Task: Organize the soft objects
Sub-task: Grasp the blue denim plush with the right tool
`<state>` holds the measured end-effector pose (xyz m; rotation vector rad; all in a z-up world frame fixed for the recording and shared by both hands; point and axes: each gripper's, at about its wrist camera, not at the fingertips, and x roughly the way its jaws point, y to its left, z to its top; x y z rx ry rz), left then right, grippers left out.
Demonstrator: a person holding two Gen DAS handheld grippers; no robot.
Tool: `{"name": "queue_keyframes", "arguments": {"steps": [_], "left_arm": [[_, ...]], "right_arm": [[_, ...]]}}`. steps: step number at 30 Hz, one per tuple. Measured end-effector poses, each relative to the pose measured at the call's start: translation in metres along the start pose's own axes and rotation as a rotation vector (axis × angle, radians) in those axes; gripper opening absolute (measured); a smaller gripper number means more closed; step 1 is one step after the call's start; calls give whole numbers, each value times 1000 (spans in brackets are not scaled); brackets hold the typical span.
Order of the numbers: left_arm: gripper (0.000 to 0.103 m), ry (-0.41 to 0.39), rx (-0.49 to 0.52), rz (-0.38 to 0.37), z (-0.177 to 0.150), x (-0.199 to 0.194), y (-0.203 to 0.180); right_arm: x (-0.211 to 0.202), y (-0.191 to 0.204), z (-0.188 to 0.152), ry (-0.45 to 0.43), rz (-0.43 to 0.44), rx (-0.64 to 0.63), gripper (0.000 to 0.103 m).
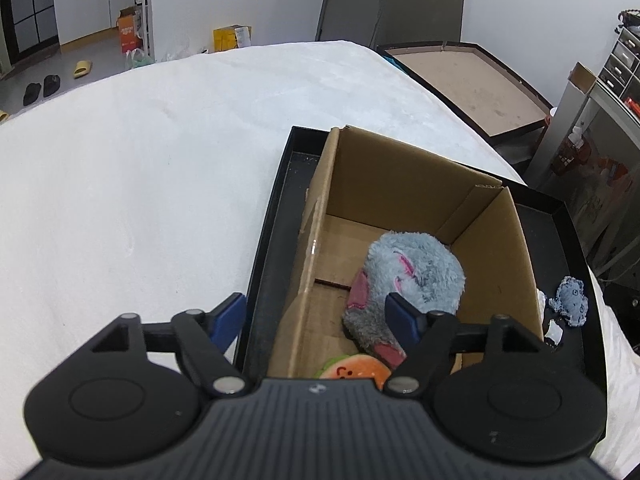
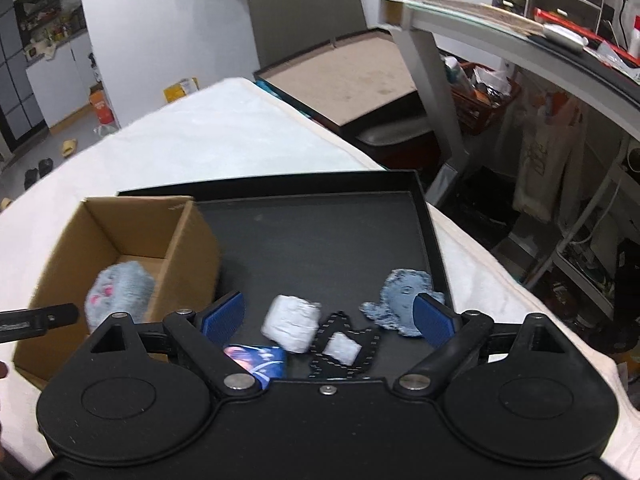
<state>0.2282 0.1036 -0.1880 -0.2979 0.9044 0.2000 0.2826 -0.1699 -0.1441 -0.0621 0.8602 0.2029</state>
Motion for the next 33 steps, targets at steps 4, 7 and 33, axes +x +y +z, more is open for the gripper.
{"name": "queue_keyframes", "arguments": {"steps": [4, 7, 33], "left_arm": [[78, 1, 13, 6, -1, 2, -4], [78, -4, 16, 16, -1, 4, -7], [82, -39, 51, 72, 4, 10, -23]], "right_arm": [[9, -16, 10, 12, -6, 17, 90], [19, -26, 10, 10, -8, 37, 84], [102, -55, -14, 140, -75, 17, 40]]}}
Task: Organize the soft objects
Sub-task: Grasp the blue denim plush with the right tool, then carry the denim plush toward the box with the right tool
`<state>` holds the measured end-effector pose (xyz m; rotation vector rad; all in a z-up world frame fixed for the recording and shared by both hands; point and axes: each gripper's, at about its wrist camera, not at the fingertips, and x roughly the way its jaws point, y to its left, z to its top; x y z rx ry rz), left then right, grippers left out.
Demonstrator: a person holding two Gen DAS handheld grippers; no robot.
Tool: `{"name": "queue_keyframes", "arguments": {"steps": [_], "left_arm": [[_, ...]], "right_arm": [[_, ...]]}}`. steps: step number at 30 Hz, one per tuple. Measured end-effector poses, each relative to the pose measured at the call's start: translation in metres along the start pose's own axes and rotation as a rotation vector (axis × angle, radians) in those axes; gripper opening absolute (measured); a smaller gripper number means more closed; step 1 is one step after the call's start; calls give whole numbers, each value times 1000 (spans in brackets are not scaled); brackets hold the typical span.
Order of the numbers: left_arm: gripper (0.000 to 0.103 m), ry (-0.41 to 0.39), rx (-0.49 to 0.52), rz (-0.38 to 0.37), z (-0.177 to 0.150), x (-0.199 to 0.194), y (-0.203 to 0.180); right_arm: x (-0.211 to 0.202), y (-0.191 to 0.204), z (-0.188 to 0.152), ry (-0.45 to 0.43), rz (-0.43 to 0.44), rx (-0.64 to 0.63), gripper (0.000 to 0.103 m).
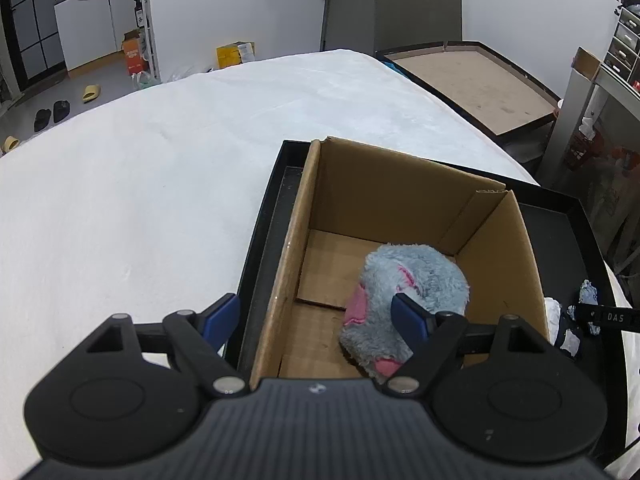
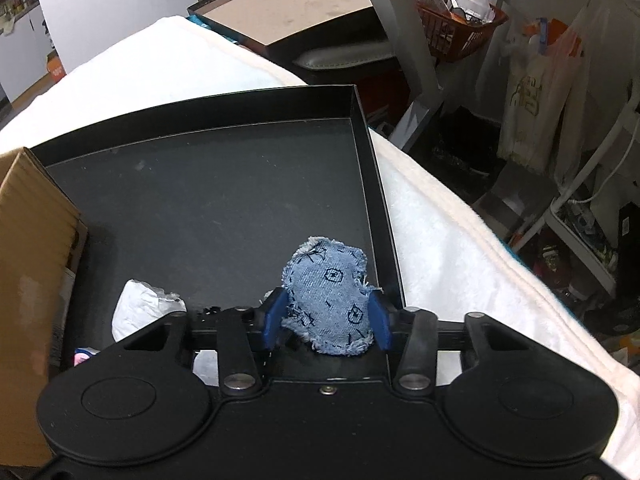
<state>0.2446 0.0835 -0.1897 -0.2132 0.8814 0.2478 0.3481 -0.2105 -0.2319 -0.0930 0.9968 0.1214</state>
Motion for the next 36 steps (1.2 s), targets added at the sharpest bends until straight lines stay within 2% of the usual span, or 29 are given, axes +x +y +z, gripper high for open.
{"name": "queue_keyframes", "arguments": {"steps": [6, 18, 36], "left_arm": [[82, 2, -3, -14, 1, -2, 2], [82, 22, -9, -49, -2, -4, 10], [82, 22, -31, -100, -5, -10, 22]], "right_arm": [[-5, -1, 0, -7, 14, 13, 30], [-47, 10, 7, -88, 47, 24, 29], [-109, 59, 16, -174, 101, -36, 29]]}}
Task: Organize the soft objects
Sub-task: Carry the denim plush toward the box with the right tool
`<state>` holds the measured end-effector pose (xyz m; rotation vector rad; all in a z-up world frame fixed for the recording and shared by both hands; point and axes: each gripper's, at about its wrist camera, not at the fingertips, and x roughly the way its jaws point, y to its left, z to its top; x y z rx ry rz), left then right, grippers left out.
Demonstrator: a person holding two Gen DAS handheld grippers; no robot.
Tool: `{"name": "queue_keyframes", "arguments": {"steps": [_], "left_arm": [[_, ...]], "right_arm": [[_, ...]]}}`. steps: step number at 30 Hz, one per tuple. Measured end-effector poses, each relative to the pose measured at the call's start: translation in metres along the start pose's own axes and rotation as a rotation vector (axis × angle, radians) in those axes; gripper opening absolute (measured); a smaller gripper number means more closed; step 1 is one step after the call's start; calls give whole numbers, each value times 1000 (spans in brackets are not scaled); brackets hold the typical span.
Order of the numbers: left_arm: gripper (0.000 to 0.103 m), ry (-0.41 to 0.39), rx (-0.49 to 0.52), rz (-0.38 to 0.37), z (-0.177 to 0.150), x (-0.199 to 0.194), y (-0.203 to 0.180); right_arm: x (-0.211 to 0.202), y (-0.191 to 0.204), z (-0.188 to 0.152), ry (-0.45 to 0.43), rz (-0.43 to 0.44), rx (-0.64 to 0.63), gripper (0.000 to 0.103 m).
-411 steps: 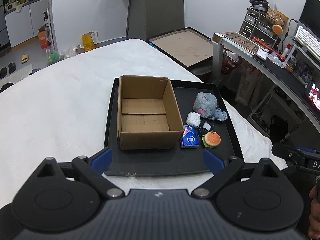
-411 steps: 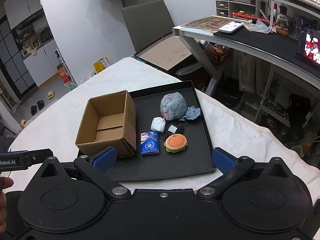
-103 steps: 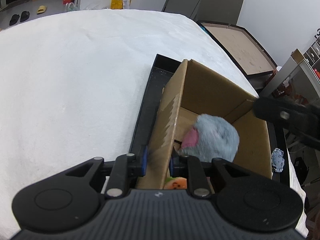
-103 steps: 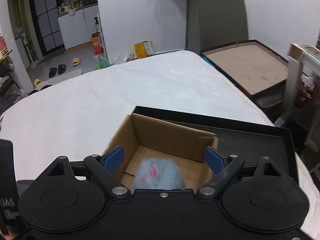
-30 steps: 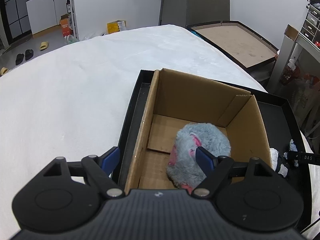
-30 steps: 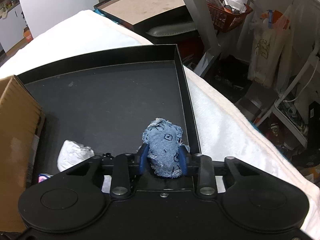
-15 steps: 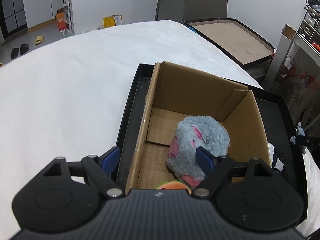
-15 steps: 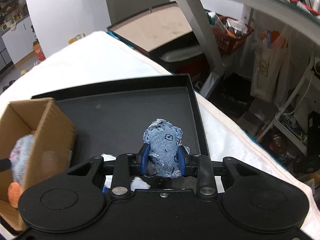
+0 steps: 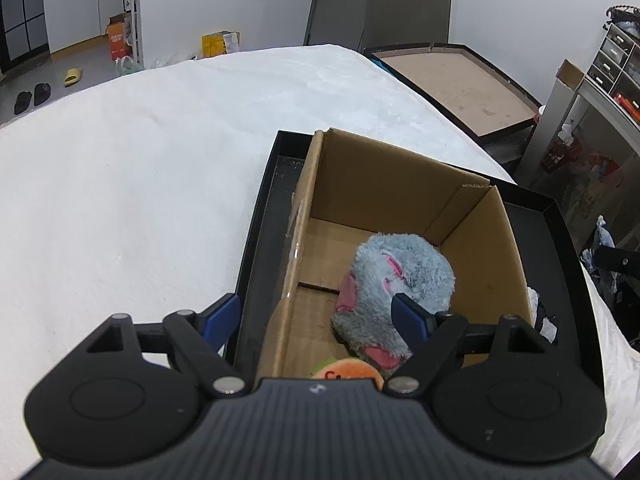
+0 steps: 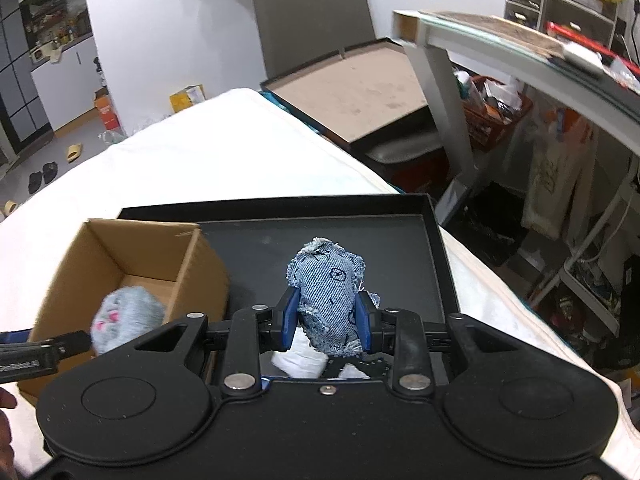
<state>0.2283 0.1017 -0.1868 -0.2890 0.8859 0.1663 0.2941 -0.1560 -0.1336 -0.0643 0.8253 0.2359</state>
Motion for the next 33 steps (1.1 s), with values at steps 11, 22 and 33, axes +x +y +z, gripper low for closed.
{"name": "queue_keyframes", "arguments": {"steps": [11, 22, 33], "left_arm": [[81, 13, -32, -30, 2, -2, 10], [73, 29, -50, -70, 0, -2, 17], [42, 65, -94, -84, -1, 2, 29]], "right_arm": [[-14, 34, 6, -20, 21, -53, 29], [-17, 66, 10, -26, 38, -97, 29], [-21, 97, 11, -31, 68, -139, 30]]}}
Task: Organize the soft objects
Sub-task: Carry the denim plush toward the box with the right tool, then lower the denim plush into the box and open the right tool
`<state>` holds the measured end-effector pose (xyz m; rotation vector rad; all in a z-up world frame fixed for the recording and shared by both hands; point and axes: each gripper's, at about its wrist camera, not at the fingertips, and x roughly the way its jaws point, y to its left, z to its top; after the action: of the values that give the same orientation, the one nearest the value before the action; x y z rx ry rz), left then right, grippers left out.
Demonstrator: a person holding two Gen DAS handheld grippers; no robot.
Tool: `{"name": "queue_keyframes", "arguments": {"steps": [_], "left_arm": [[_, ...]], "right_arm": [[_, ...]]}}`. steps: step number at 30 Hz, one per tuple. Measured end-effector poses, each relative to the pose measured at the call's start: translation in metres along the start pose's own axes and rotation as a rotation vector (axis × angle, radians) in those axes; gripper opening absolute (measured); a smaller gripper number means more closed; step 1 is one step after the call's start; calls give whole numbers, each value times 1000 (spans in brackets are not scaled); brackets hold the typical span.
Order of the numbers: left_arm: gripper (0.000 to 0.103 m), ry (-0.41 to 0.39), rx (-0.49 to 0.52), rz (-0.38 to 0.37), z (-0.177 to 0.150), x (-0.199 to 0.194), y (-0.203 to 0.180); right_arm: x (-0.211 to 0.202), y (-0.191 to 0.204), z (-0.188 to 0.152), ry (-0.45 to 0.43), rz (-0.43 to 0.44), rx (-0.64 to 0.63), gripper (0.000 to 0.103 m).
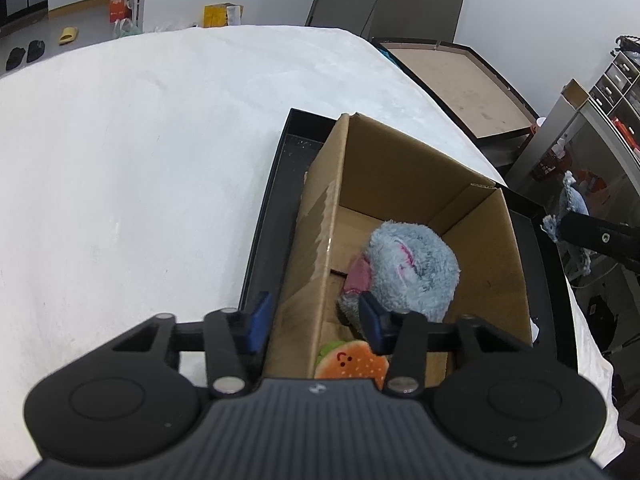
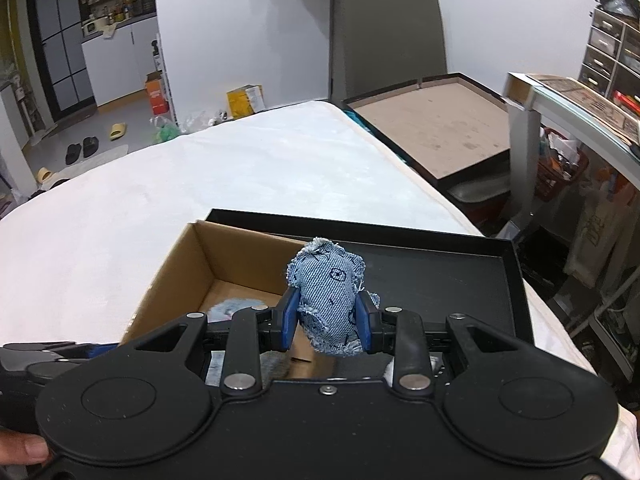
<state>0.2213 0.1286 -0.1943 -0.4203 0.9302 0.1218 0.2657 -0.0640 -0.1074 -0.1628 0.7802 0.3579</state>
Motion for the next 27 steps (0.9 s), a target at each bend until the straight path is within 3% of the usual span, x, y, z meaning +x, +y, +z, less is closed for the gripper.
{"name": "queue_keyframes", "arguments": {"steps": [2, 11, 27], "left_arm": [[35, 8, -2, -3, 0, 1, 1], [21, 13, -31, 8, -1, 5, 10], [21, 22, -61, -21, 0, 5, 18]], "right_arm": [[1, 6, 0, 0, 3, -11, 30], [1, 26, 0, 11, 24, -36, 30], [15, 66, 11, 18, 61, -69, 31]]}}
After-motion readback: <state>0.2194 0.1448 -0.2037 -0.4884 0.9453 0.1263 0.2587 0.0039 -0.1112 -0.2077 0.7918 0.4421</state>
